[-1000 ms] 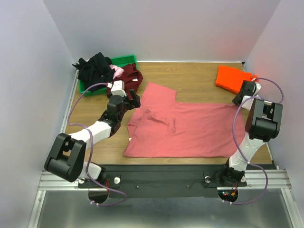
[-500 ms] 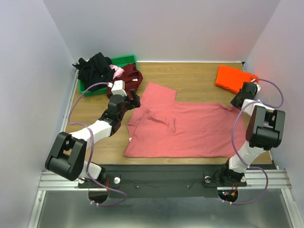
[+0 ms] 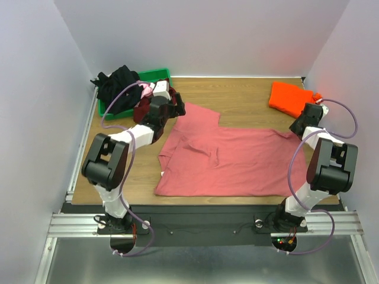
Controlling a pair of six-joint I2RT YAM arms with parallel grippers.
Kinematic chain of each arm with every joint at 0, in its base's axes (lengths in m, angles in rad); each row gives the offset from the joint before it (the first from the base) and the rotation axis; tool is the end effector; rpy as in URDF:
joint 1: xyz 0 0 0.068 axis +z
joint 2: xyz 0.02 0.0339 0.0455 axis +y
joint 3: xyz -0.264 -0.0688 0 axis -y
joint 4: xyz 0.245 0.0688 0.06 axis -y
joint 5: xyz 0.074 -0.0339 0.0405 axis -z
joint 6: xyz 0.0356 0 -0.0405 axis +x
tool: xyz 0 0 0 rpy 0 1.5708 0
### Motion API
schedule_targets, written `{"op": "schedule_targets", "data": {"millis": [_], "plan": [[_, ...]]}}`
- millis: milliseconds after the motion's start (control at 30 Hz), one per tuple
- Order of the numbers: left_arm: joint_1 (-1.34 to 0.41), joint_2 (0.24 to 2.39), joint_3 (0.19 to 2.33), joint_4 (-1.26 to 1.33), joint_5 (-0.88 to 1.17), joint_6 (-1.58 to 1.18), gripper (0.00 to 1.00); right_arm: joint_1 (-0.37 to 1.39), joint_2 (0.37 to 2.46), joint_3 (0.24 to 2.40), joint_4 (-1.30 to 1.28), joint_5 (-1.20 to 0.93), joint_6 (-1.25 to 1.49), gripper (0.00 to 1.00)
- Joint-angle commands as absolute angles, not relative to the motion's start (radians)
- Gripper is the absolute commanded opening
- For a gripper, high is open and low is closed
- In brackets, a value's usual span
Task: Fold and stack the t-shirts
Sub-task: Fold the tshirt
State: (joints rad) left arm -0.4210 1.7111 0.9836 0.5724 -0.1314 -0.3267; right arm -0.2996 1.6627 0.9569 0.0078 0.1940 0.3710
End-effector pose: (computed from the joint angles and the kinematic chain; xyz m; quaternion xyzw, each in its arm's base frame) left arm 0.3558 -0.1542 0.2399 -0.0069 0.7593 -0.1905 0.6222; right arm 0.3353 -0.1108 0.1931 0.3355 0.8383 -0.0727 0.4236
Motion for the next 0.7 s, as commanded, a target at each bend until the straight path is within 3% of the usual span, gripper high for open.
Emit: {"op": "schedule_targets", "data": {"millis": [0,667], "plan": [[-0.417,1.796,1.147,0.555,-0.100,-0.278,0.96,-0.298,1.629,0.948,0.032,0.186,0.385,0.00],[-0.463,2.321,1.824,0.304,-0.129,-0.141,0.86,-0.298,1.634,0.951,0.034,0.133,0.390,0.00]]}}
